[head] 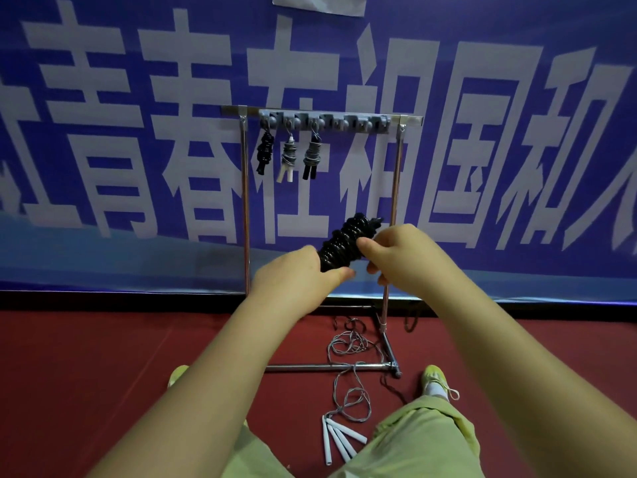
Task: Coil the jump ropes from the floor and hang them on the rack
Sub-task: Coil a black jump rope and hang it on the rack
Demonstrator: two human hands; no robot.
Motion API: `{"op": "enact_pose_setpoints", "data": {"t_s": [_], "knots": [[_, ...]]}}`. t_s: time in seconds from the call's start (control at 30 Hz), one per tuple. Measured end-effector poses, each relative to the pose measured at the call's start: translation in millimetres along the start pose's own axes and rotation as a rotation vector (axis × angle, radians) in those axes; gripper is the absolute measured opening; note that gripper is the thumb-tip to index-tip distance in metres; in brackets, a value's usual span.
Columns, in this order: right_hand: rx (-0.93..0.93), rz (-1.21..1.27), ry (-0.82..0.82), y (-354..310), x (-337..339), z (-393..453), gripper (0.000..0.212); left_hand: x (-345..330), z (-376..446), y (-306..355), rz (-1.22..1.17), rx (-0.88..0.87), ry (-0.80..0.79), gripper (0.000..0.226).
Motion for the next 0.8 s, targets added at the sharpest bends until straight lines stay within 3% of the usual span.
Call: {"op": "enact_pose_setpoints", "data": {"t_s": [0.1, 0.2, 0.33, 0.53, 0.7, 0.8], "knots": [[0.017, 0.347, -0.009, 0.8, -8.1, -5.1, 0.030, 8.3, -2.3, 10.9, 0.188, 0.008, 0.131, 0.049], [0.065, 0.526, 0.048, 2.1, -12.9, -9.8, 0.017, 7.0, -7.3, 19.6, 0.287, -0.042, 0.184, 0.042], [0.094, 0.661, 0.087, 6.5, -15.9, -12.7, 0.027, -1.5, -12.8, 19.7, 0.226, -0.095, 0.175, 0.050], [0.125, 0.856, 0.099, 13.5, -12.7, -15.9, 0.051, -9.2, -17.1, 16.6, -0.069, -0.159, 0.077, 0.069], [0.169, 0.870, 0.064, 15.4, -14.0, -19.1, 0.059, -13.0, -12.3, 3.9, -0.611, -0.275, -0.219, 0.053], [0.226, 0.842, -0.017, 11.2, -23.5, -19.9, 0.064, -20.3, -7.0, -9.2, -0.987, -0.356, -0.456, 0.058]]}}
Point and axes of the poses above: each hand's wrist, its own z-axis towards the middle knuckle, its own x-axis out of the back of the hand, y = z × x, the point moved 6 cm from there along z, towards the middle knuckle, and after that the axes turned 14 degrees about -y, right-handed, at the moved point
